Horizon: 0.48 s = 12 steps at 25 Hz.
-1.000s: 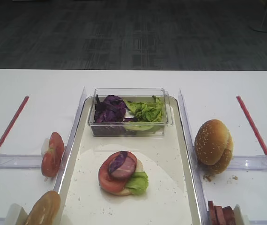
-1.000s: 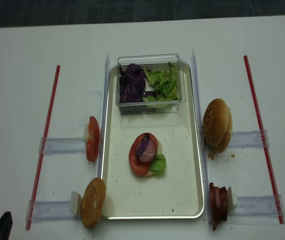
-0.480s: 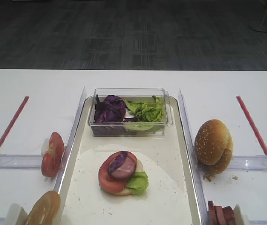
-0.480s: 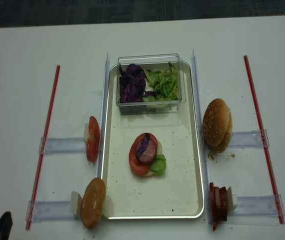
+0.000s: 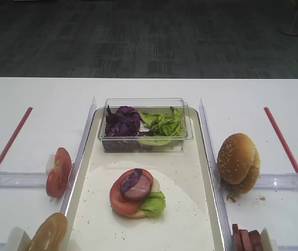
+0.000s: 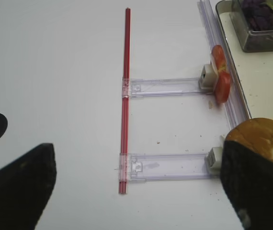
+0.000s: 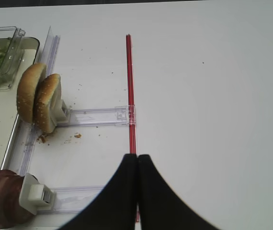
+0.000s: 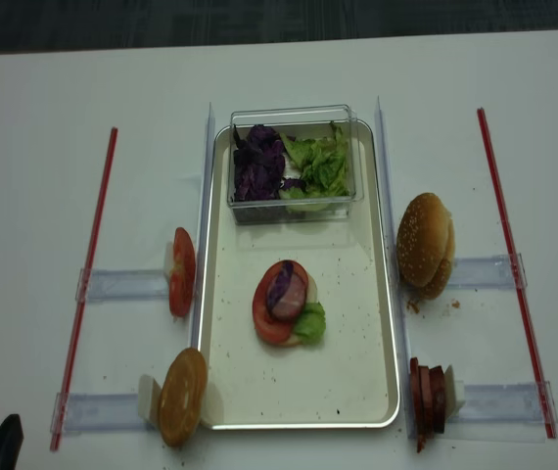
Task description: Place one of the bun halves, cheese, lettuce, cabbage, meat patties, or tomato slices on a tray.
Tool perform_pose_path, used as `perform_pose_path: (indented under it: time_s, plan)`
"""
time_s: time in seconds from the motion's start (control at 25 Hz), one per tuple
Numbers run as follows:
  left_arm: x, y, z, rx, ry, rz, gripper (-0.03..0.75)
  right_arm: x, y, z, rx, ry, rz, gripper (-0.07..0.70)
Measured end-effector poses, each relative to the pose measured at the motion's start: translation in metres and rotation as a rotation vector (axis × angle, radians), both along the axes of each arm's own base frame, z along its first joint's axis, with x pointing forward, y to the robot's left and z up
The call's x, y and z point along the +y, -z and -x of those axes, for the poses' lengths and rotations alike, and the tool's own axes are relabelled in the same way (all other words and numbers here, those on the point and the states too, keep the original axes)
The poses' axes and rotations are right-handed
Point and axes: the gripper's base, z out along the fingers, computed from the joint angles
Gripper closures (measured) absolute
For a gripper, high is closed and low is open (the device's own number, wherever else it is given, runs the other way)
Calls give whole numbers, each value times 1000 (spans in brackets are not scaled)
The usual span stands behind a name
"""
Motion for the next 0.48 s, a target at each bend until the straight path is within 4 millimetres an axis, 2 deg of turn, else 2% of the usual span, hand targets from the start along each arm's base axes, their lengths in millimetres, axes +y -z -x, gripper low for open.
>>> perform_pose_path:
  time_s: [0.48]
  plan:
    - [1, 0, 0, 0, -8, -1, 78, 0, 0, 0, 0, 0, 0, 267]
